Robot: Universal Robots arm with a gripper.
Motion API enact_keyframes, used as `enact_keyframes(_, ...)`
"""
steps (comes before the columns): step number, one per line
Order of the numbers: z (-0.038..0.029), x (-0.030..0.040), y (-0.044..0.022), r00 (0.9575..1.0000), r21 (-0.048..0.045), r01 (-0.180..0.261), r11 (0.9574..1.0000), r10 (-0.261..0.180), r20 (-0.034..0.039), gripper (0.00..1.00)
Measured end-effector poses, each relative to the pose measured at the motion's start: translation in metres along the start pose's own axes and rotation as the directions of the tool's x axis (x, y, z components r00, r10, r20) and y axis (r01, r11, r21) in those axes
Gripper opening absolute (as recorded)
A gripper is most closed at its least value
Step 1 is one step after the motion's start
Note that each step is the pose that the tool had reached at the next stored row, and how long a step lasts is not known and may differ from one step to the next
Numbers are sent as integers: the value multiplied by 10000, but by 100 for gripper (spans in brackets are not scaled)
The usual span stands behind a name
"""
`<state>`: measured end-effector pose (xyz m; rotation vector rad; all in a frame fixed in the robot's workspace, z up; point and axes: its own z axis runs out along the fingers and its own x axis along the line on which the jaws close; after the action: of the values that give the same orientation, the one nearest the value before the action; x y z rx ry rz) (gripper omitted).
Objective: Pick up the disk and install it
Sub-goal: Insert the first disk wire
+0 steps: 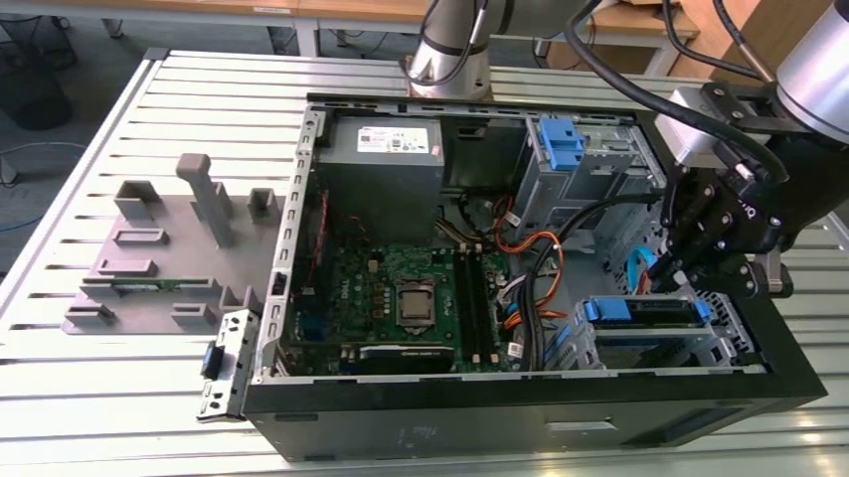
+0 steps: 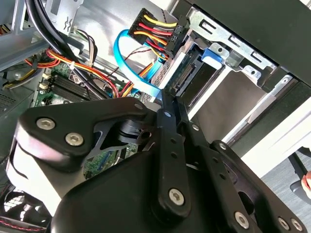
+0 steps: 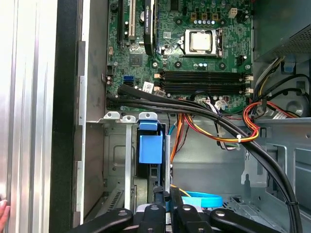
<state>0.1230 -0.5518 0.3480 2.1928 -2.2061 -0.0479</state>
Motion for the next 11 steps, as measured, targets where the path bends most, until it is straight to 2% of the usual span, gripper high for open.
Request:
enact_keyframes(4,3,4,0,10000,0,1,10000,-1,2,16)
enact_keyframes(8,4,39,0,10000,0,0,10000,0,0,16)
enact_keyframes(11,32,47,-2,10000,4,0,10000,0,2,16)
